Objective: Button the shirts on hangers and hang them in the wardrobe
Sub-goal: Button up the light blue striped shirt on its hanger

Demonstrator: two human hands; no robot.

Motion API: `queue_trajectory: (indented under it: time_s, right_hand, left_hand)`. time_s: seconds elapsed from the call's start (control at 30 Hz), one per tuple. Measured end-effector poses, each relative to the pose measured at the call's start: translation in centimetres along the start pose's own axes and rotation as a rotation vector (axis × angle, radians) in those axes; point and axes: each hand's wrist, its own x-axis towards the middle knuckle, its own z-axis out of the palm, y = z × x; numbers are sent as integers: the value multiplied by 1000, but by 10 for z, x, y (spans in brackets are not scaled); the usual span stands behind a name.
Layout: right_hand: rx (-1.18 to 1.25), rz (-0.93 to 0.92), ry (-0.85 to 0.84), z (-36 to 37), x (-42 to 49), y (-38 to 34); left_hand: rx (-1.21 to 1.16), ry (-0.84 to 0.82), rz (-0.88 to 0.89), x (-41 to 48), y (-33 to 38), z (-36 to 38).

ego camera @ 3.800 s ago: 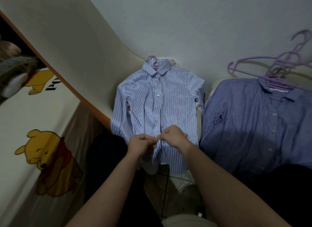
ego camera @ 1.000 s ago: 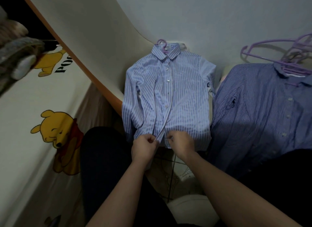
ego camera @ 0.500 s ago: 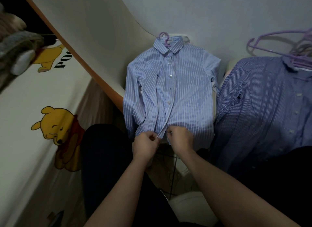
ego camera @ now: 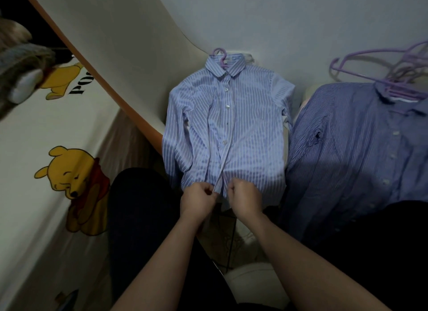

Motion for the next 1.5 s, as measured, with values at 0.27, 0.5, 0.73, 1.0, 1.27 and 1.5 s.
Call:
queue_trajectory:
  time_s: [0.27,0.5,0.73,1.0,1.27,1.5]
  right_hand:
    - [116,13,-19,-11,-16,3]
    - [154,45,13,-20,-24,5]
    - [267,119,12,-17,-22,2]
    - [448,211,-24,-6,-17,1]
    - [621,309,-71,-7,-15,3]
    - [950,489,-129,-19,-18,1]
  left_hand:
    - [-62,55,52,-10,2,4]
    - [-134,32,75,-11,3,3]
    - [-189,-30,58,-4,-1,3]
    - [-188,-68,127,5,-10,10]
    - [-401,-149,-65,5,-3,6]
    - [-666,-279,-202,-4,4,3]
